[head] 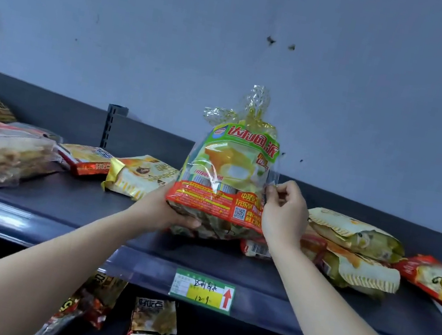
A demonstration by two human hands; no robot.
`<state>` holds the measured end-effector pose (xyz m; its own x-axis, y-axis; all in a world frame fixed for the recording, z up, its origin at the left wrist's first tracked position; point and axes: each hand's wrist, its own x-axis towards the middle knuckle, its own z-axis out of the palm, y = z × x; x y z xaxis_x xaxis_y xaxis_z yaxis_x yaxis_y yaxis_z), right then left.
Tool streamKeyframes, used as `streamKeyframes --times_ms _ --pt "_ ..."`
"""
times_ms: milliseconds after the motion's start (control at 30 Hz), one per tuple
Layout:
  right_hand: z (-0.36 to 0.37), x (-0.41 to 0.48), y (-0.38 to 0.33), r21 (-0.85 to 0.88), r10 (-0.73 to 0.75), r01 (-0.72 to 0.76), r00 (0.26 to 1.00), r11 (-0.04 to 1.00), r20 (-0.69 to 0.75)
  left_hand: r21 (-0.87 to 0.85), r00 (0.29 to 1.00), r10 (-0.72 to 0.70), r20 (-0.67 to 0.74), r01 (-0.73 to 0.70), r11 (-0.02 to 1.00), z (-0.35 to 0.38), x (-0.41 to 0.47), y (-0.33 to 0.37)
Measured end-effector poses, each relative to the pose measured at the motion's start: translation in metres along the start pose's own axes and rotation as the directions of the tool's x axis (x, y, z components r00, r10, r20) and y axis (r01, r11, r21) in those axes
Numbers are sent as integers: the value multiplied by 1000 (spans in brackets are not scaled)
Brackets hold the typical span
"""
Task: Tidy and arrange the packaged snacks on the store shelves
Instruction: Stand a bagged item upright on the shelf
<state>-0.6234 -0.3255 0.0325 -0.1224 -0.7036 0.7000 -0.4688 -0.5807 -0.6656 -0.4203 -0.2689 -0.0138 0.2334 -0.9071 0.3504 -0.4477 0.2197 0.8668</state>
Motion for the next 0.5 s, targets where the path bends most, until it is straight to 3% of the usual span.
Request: streamKeyframes --times_ms 100,200,267,333,433,500 --pt "10 4 11 -16 8 -7 1000 1000 26 69 1000 -4 -17 5 998 1 9 1" --pt "12 7 24 -51 37 -35 998 998 53 336 998 12 61 -32 941 -9 17 1" --pt "10 7 29 -96 37 -31 997 995 65 604 996 30 90 -78 793 -22 23 2" --pt "10 5 31 -167 -9 19 998 986 61 788 1000 -2 30 -23 615 -37 31 1" --pt "10 -3 28 -289 -125 131 991 948 40 909 990 -137 24 35 415 -52 40 -8" --pt "9 -8 24 -360 -225 227 973 905 49 929 989 -146 25 31 368 -57 43 -16"
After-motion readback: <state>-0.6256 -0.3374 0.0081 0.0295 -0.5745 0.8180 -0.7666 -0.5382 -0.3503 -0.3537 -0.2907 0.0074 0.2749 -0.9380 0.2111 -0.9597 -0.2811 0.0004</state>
